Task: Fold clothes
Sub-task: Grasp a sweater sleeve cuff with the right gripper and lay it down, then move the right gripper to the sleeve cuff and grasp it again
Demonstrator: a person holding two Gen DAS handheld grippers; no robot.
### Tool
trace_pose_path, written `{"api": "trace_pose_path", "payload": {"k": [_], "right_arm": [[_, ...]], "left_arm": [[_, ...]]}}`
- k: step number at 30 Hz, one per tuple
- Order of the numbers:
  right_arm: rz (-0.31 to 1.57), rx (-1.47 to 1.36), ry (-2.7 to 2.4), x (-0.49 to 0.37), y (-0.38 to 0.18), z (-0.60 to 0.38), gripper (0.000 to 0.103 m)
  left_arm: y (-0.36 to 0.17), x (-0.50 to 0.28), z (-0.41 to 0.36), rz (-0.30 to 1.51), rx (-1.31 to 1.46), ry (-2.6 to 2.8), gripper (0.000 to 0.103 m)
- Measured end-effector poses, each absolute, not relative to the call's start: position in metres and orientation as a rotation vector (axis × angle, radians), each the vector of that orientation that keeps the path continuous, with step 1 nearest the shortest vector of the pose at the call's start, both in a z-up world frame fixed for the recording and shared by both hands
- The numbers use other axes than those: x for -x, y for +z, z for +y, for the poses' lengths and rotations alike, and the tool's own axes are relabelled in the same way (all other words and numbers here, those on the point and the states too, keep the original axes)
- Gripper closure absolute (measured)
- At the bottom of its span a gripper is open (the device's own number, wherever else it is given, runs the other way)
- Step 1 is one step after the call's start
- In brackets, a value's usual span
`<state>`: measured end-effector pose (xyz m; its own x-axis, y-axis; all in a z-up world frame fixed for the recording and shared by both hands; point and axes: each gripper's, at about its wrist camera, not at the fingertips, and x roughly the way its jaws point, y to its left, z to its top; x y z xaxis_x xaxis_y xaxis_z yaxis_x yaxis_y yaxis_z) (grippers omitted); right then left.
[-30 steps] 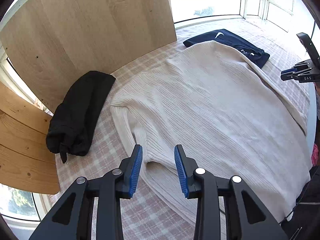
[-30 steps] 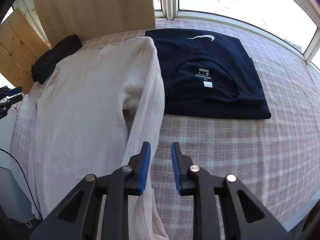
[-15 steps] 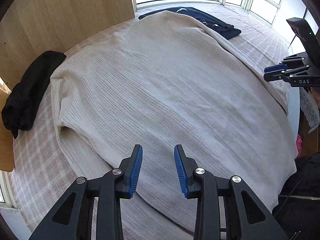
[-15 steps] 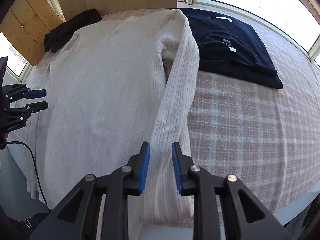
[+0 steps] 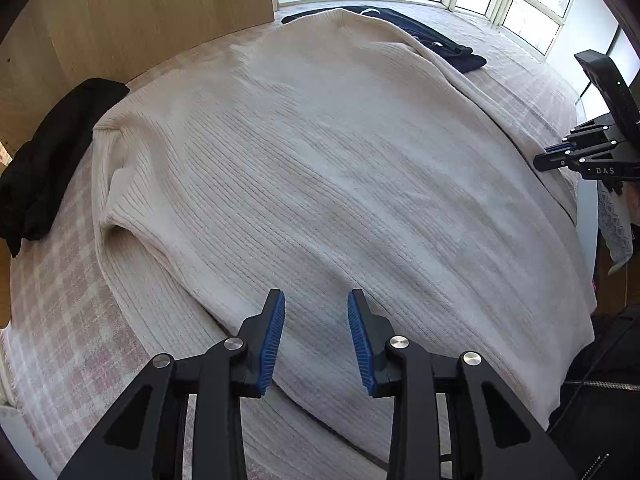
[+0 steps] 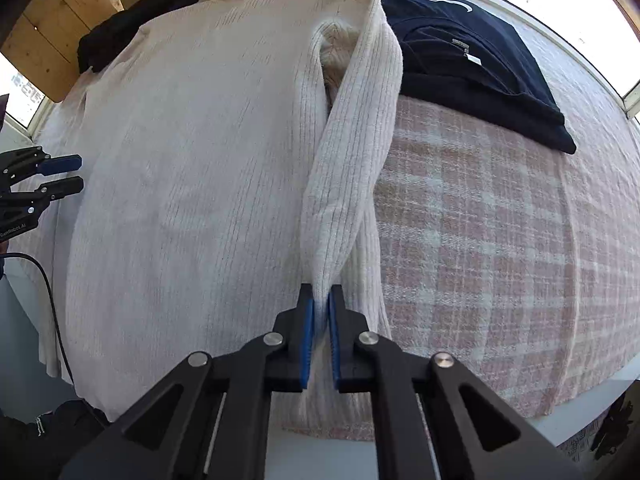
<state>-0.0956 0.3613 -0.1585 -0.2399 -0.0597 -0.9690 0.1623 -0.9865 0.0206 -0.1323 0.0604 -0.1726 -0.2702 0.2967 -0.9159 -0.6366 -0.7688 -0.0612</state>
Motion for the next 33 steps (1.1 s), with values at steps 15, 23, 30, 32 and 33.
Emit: {"api": "trace_pose_path", "payload": {"k": [15, 23, 30, 32, 33], "right_arm": [[0.091, -1.962, -2.618, 0.13, -0.098, 0.51, 0.094], [-0.02, -2.032, -2.472, 0.088, -0.114, 0.482, 0.093], [-0.407, -2.015, -2.492, 0.086, -0.133, 0.452, 0.093], [-0.44, -2.039, -2.516, 0.09, -0.135, 0.447, 0.093], [-0.418, -2.055, -2.523, 0.092, -0.136, 0.442, 0.093]], "left_arm": [[-0.181, 0.135, 0.051, 0.436, 1.451, 2.061, 0.071], [-0.161, 0.133, 0.051, 0.436, 1.446, 2.111, 0.071], [-0.164, 0.129, 0.053, 0.416, 1.437, 2.107, 0.071], [-0.165, 0.126, 0.056, 0.409, 1.428, 2.101, 0.071], [-0.164, 0.125, 0.057, 0.407, 1.422, 2.098, 0.071]]}}
